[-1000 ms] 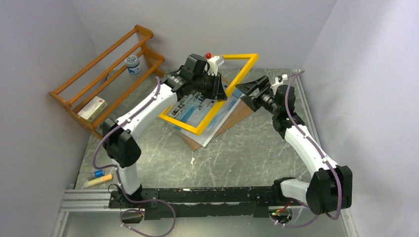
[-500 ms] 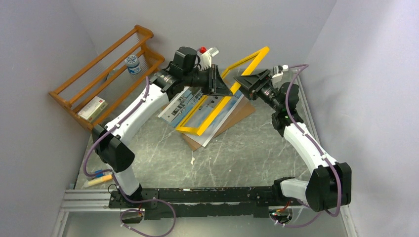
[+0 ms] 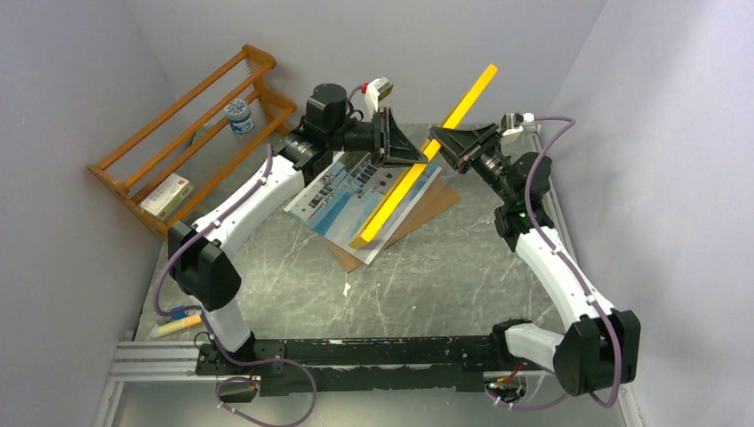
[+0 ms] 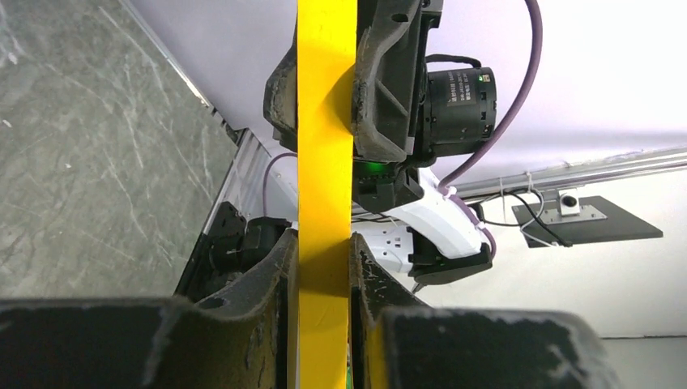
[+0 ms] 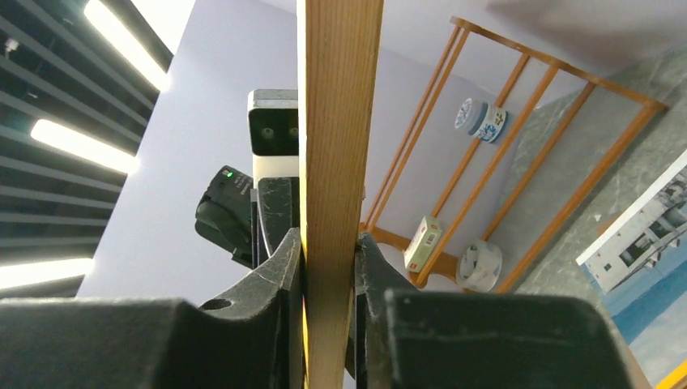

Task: Put the photo into the frame
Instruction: Turn over the photo frame at the center of the board.

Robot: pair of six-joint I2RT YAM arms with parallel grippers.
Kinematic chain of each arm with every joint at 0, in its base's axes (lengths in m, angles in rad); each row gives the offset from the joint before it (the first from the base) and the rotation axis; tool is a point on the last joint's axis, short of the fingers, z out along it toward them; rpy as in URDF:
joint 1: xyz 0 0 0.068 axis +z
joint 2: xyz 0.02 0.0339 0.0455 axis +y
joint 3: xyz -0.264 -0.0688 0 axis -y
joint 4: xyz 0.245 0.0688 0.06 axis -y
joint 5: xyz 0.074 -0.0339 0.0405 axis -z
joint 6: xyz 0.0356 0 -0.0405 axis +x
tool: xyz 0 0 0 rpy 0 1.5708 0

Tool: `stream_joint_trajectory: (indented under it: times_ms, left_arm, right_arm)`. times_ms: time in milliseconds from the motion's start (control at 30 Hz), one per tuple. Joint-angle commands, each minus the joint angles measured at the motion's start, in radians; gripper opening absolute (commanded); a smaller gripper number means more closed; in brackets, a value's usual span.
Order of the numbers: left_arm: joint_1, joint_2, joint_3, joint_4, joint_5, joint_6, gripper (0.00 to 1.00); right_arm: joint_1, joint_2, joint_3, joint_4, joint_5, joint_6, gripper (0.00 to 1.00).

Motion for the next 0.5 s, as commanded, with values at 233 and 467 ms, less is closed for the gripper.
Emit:
stream_joint_trajectory:
  times_ms: [233,467]
  left_arm:
    - [0.024,-0.110,-0.027,0.046,0.006,0.075,0.81]
    - [0.039,-0.171,-0.006,-0.208,-0.093,0.337,0.94]
  right_arm:
    - [0.007,-0.114,0.150,-0.380,0.056,-0.137,0.00]
    - [0.005,-0.153,0.273,-0.746,0.115,-0.299,0.00]
